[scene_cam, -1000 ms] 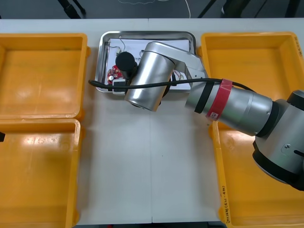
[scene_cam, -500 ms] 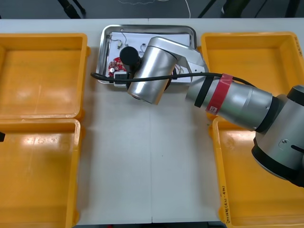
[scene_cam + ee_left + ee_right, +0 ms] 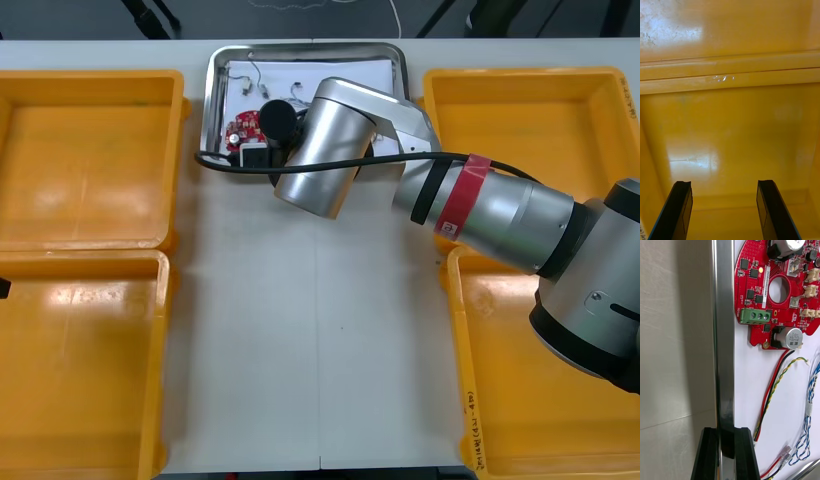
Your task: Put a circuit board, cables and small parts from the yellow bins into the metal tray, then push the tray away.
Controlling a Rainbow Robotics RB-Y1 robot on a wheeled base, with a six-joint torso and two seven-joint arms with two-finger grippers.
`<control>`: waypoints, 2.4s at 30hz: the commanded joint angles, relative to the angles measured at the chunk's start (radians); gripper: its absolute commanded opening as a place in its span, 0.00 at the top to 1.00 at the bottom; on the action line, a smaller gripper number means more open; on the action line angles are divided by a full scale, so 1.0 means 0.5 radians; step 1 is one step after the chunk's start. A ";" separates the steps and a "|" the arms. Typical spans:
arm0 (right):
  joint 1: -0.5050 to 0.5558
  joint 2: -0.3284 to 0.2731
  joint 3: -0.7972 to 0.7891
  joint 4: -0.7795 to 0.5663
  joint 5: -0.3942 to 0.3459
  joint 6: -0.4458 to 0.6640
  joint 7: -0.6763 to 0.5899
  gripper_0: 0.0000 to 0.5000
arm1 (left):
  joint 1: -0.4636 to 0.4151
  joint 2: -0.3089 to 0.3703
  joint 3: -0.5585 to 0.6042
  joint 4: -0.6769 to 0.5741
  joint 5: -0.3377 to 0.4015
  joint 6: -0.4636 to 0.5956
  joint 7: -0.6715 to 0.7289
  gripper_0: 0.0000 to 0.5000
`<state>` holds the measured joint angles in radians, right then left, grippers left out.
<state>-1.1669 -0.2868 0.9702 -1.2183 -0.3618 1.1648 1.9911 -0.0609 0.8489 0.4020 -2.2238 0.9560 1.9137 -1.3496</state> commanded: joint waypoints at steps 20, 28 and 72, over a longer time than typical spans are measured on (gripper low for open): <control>-0.118 0.037 -0.066 0.059 0.101 -0.145 0.064 1.00 | 0.039 0.085 0.064 -0.053 0.015 0.012 -0.080 0.00; -0.118 0.037 -0.063 0.062 0.101 -0.145 0.077 0.55 | 0.039 0.085 0.064 -0.053 0.015 0.012 -0.080 0.00; -0.072 -0.264 -0.422 -0.570 -0.583 0.582 0.012 0.00 | 0.039 0.085 0.064 -0.053 0.015 0.012 -0.080 0.00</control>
<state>-1.1704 -0.3673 0.8012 -1.4235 -0.6136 1.4338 2.0731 -0.0609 0.8489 0.4020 -2.2238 0.9560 1.9137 -1.3496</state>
